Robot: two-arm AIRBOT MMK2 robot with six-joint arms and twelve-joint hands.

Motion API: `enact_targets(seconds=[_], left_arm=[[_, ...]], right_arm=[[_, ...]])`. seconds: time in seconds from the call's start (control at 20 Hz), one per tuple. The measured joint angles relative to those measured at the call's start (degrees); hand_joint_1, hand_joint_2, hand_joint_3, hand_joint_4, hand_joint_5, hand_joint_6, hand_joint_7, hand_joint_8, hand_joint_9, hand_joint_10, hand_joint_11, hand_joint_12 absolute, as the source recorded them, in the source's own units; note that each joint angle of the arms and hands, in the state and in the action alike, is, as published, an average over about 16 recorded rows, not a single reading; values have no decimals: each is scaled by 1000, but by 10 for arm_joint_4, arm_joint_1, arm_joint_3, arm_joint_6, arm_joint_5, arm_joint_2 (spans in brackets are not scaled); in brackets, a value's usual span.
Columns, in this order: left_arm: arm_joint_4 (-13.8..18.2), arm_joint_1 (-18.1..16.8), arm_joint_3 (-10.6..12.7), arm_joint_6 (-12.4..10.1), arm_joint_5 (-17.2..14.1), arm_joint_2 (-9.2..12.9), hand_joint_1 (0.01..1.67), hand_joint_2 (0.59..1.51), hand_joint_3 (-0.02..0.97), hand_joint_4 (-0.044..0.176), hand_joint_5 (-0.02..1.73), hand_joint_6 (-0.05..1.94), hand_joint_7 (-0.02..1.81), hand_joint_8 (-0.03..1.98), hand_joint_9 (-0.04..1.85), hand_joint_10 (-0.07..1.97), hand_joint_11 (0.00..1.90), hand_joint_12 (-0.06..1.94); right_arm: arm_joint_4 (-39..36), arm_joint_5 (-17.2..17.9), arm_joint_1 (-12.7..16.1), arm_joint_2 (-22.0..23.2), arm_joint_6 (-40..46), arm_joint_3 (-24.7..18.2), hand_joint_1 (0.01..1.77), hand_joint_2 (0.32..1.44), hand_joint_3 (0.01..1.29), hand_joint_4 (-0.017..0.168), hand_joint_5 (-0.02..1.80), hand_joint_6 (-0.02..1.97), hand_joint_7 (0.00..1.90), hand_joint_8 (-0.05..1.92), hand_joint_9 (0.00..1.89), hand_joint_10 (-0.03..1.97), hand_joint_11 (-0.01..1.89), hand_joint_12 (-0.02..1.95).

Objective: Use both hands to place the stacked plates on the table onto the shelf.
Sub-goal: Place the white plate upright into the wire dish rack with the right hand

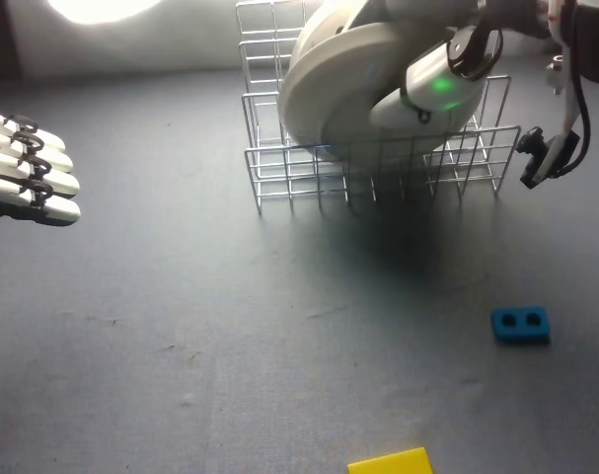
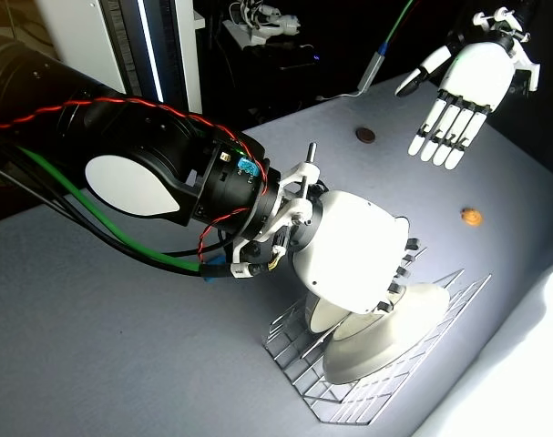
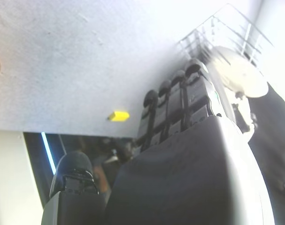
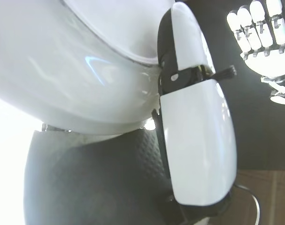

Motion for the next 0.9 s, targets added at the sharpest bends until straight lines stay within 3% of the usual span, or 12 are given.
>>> enact_targets(seconds=[0.2, 0.4, 0.9], left_arm=[[0, 0, 0, 0, 0, 0, 14, 1144, 18, 3, 63, 17, 30, -2, 21, -56, 15, -8], [-1, 0, 0, 1, 0, 0, 14, 1145, 19, 3, 63, 17, 30, -2, 20, -56, 15, -8], [-4, 1, 0, 1, -1, 0, 14, 1145, 19, 3, 64, 16, 25, -2, 20, -55, 15, -9]], right_arm=[[-1, 0, 0, 0, -1, 3, 1268, 1062, 14, -6, 803, 891, 955, 601, 945, 646, 728, 1171], [-1, 2, 0, 0, -2, 5, 1244, 1074, 14, -7, 792, 889, 955, 584, 945, 645, 723, 1167], [0, 3, 7, 3, -1, 2, 1093, 1088, 13, -6, 790, 238, 960, 56, 895, 228, 571, 1201]])
